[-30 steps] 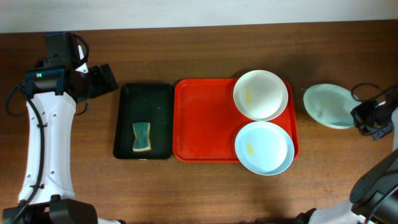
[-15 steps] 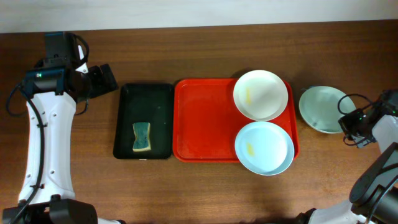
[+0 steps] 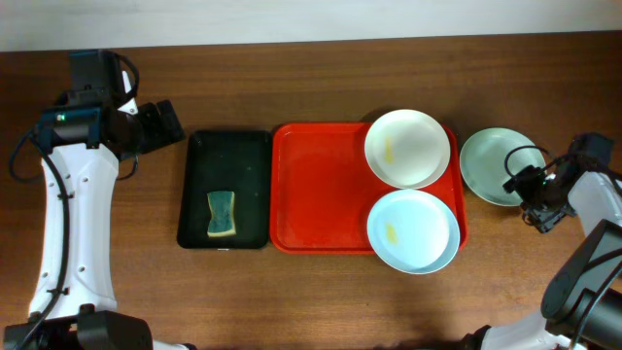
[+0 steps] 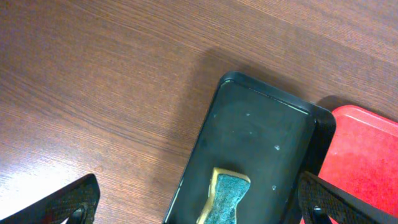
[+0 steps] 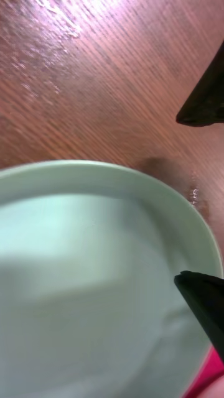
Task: Clean dirty plates on tray and stack at the side
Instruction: 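Release the pale green plate and move the right gripper to the light blue plate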
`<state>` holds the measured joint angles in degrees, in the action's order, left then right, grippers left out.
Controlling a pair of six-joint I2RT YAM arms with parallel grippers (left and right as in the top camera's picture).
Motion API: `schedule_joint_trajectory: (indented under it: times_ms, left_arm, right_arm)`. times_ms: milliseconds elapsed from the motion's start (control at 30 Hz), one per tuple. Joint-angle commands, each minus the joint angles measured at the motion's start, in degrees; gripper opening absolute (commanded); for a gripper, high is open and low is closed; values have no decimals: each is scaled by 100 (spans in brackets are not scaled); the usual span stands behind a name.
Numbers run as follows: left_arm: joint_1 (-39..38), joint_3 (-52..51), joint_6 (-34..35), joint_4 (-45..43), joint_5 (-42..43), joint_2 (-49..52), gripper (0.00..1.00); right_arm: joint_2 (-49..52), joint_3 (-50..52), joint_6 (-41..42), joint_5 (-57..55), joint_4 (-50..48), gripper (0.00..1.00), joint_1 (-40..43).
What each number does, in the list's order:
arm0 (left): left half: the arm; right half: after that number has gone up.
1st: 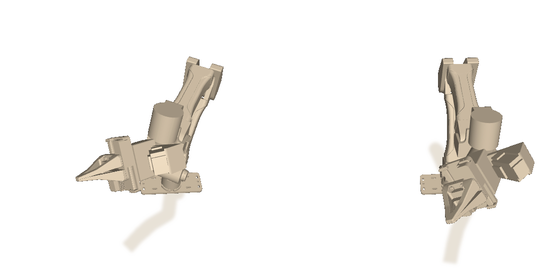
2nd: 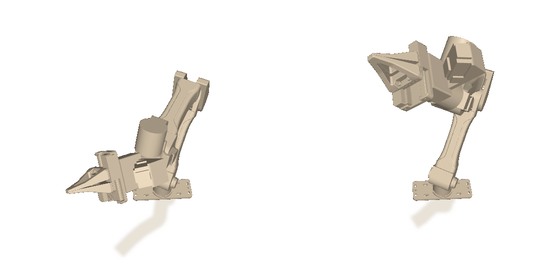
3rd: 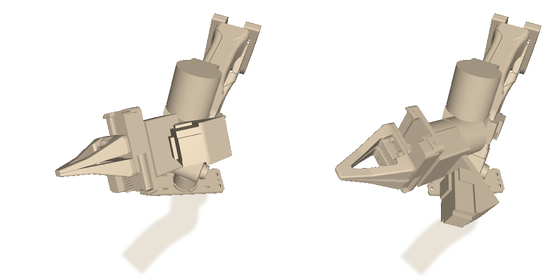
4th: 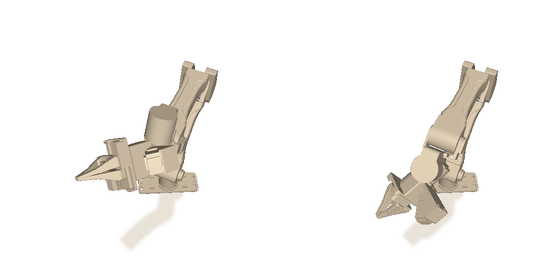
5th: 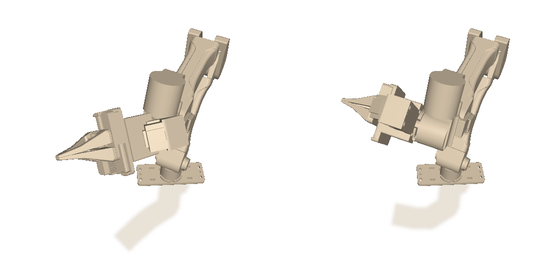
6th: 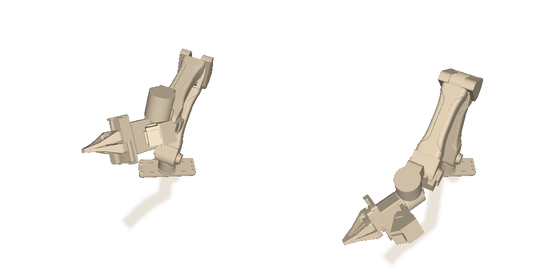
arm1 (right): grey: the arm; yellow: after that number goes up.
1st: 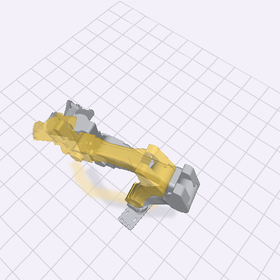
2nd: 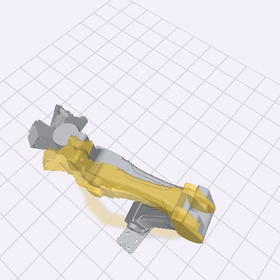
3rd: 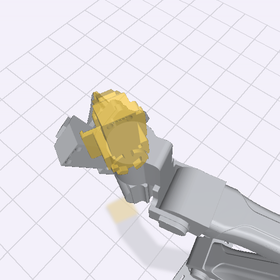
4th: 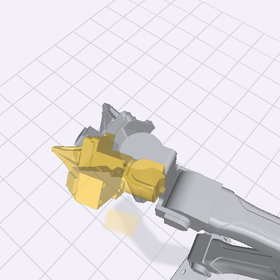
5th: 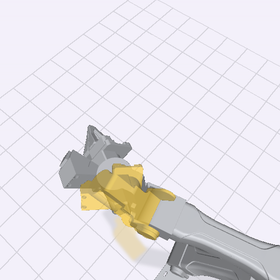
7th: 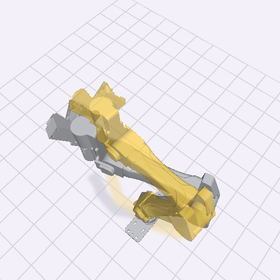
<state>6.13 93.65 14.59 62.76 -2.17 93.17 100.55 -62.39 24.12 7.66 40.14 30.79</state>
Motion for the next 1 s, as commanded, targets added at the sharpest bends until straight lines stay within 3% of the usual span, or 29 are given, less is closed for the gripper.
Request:
schedule_joint_trajectory:
  times_ms: [0, 233, 367, 433, 567, 967]
  left_arm:
    - [20, 22, 55, -9, -24, -13, 99]
    - [20, 22, 55, -9, -24, -13, 99]
    - [20, 22, 57, -9, -24, -13, 99]
    - [20, 22, 55, -9, -24, -13, 99]
    - [20, 22, 57, -9, -24, -13, 99]
    - [20, 22, 55, -9, -22, -13, 99]
  right_arm:
    - [-529, -538, -269, 96, 610, 75, -232]
    - [-1884, -603, -291, -282, 2898, 70, -1016]
    - [-2483, -428, -293, -520, 3425, 72, -1375]
    - [-2636, -367, -291, -518, 3475, 72, -1471]
    - [-2686, -136, -291, -516, 3436, 61, -1565]
    - [-2614, 625, -291, -212, 3042, 61, -1582]
